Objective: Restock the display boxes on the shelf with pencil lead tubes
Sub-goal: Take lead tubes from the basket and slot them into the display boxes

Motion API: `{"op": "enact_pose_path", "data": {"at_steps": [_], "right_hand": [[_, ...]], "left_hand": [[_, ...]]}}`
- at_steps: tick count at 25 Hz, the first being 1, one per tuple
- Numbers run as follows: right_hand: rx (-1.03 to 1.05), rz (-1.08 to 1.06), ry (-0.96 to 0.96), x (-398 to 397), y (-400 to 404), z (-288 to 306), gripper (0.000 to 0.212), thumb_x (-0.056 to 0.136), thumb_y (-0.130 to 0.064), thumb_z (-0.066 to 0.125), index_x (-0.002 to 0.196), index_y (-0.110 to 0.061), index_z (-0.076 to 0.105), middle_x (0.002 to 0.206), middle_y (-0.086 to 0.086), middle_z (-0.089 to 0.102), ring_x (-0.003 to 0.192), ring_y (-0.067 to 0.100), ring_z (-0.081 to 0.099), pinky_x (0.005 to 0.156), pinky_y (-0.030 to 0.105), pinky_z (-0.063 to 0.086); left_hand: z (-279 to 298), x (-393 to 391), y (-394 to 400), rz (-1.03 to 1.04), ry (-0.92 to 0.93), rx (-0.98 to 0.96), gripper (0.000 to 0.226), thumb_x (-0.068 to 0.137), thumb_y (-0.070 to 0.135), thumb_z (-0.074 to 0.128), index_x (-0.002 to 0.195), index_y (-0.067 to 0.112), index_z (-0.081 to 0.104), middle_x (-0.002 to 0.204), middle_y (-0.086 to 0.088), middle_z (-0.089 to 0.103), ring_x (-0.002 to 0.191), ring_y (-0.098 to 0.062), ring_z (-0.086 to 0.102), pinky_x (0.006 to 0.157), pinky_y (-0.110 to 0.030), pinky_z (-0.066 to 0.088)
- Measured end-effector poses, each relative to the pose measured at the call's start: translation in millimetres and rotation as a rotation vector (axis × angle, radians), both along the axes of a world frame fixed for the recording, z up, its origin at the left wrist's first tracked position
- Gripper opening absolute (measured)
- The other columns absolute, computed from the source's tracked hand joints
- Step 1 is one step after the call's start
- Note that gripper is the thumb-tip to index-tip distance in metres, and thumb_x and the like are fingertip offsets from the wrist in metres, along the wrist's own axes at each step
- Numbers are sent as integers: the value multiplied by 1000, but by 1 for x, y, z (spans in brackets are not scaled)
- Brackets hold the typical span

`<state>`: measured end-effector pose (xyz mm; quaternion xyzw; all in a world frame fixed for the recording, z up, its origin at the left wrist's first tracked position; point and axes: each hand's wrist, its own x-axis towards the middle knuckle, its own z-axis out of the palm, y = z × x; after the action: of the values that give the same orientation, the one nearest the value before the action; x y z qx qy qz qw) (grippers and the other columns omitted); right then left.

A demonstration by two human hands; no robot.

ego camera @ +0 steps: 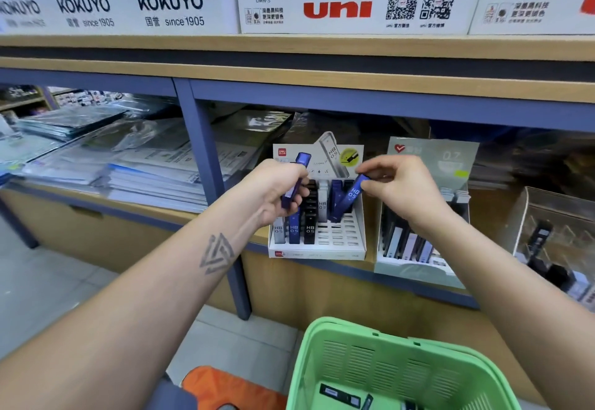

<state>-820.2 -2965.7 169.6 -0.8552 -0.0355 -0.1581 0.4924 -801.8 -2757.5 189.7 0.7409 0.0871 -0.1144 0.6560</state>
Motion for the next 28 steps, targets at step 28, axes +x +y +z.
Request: {"op": "enact_pose_path", "data": {"at_steps": [28], "right_hand": [[555, 266, 189, 14, 36, 10, 23, 99, -5, 58, 121, -4, 66, 97, 16, 73, 82, 21, 70, 71, 28, 56]], "left_hand": [[4, -5, -1, -170, 52, -139, 28, 99, -3, 37, 102, 3, 64, 81, -10, 65, 61, -14, 59, 57, -23, 49]]}}
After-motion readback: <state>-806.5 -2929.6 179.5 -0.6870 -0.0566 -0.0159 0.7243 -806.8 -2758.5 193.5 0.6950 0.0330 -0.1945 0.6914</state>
